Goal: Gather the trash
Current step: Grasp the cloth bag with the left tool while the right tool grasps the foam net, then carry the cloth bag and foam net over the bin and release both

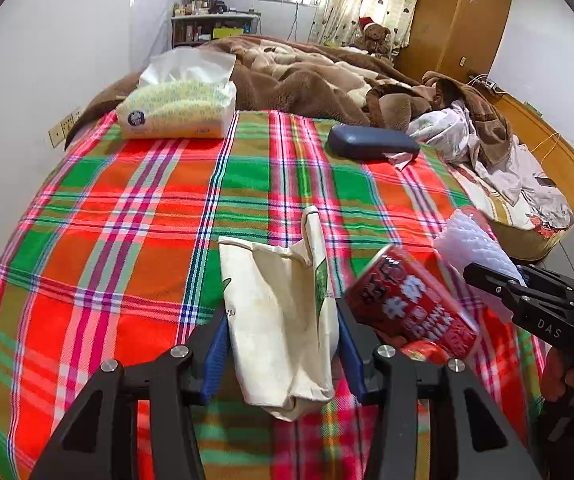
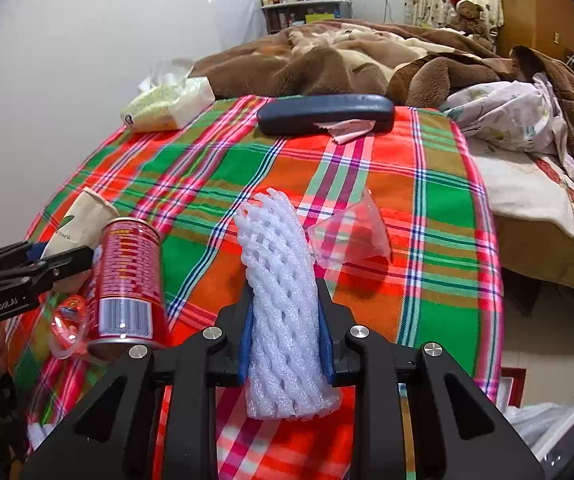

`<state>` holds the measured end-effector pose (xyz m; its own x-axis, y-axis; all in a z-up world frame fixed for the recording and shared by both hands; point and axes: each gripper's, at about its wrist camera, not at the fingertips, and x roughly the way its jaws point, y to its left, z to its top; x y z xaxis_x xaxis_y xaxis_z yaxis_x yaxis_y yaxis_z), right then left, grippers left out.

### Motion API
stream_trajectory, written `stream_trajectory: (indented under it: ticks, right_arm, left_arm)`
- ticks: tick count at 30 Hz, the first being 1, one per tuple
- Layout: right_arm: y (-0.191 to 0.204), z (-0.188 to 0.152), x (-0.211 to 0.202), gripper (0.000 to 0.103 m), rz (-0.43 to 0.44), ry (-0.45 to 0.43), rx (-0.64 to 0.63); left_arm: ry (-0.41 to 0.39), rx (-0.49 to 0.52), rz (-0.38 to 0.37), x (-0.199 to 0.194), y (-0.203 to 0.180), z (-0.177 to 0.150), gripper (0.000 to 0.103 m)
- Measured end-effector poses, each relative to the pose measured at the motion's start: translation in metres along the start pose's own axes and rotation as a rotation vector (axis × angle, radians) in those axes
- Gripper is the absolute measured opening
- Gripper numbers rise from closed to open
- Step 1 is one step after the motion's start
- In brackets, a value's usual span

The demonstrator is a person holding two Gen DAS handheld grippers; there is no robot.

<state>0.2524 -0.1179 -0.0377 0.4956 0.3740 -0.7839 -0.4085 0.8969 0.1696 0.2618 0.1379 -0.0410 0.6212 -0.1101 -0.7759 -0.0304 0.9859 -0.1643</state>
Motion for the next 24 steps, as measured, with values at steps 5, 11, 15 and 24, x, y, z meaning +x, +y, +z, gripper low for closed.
stream_trajectory:
  ticks: [5,11,15,24]
  right_arm:
    - [-0.001,-0.004,-0.022,0.027,0.003,-0.047,0.026]
    - [-0.003,-0.013,-0.048,0.027,-0.002,-0.09,0.041]
    - [-0.004,-0.019,-0.065,0.027,0.0,-0.119,0.049]
    - [-0.015,-0.038,-0.103,0.027,-0.017,-0.186,0.082]
  left_arm:
    - [-0.038,0.021,0.0,-0.024,-0.012,-0.005,0.049]
    - [-0.08,0.036,-0.015,-0.052,-0.029,-0.012,0.049]
    - [-0.111,0.065,-0.016,-0.071,-0.042,-0.019,0.049]
    - [-0.169,0.117,-0.054,-0.108,-0.08,-0.032,0.049]
